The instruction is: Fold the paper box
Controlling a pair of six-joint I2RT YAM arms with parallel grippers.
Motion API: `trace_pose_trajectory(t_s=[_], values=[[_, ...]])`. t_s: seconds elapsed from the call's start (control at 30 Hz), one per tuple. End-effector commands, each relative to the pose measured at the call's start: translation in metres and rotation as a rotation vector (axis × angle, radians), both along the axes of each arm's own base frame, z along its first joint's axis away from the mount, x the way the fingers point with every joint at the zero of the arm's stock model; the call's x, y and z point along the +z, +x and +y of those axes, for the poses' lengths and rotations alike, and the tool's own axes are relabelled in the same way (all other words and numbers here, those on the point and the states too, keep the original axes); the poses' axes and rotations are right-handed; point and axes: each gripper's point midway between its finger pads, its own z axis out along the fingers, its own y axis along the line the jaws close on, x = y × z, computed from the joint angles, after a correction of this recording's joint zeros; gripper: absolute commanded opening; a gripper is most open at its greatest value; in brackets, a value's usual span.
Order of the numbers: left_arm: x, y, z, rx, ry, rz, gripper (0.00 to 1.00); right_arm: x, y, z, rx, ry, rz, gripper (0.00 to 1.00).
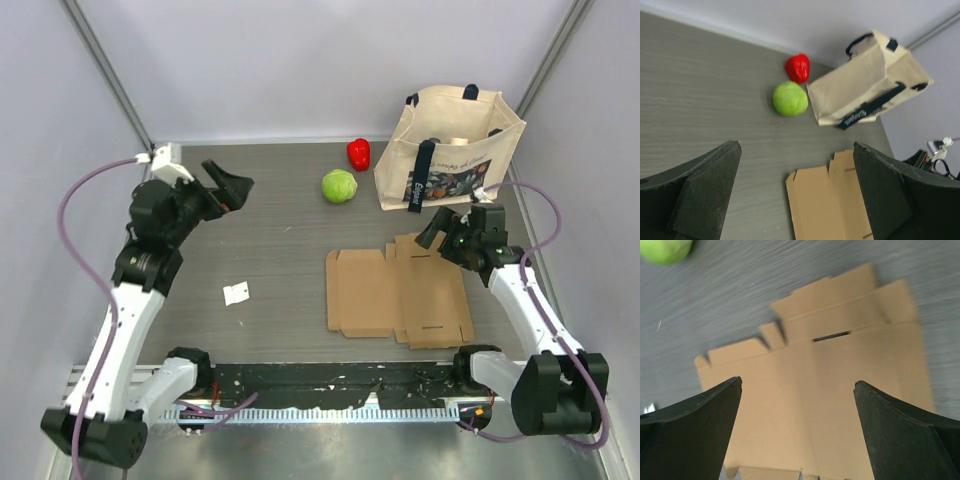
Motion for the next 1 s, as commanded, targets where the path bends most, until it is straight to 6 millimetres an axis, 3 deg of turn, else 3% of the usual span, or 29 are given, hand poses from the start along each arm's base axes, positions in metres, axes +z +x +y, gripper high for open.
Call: trace_pose_trajectory(t_s=[0.0, 0.17, 0.43, 0.63, 0.8, 0.97], values=[[-0.022, 0.013, -0.037, -0.206, -0.018, 0.075, 1.00, -0.001, 0.012, -0.054, -0.254, -0.044, -0.040, 1.00], [-0.045, 0.017, -0.055, -0.328, -0.017, 0.133, 1.00, -0.015, 0.010, -0.092, -0.435, -0.093, -0.038, 0.99], [-0.044, -0.001, -0.065, -0.453, -0.064, 0.141, 1.00, -0.035, 0.014, -0.131, -0.503, -0.152, -0.035, 0.96], [-0.057, -0.007, -0.087, -0.567, -0.190, 0.273, 0.95, -0.059, 0.014, -0.119, -0.389, -0.046, 0.005, 0.83], [-0.057, -0.010, -0.100, -0.654, -0.319, 0.272, 0.95, -0.079, 0.019, -0.092, -0.251, 0.068, 0.074, 0.75], [-0.056, -0.015, -0.108, -0.704, -0.389, 0.293, 0.93, -0.081, 0.022, -0.073, -0.186, 0.132, 0.022, 0.66]])
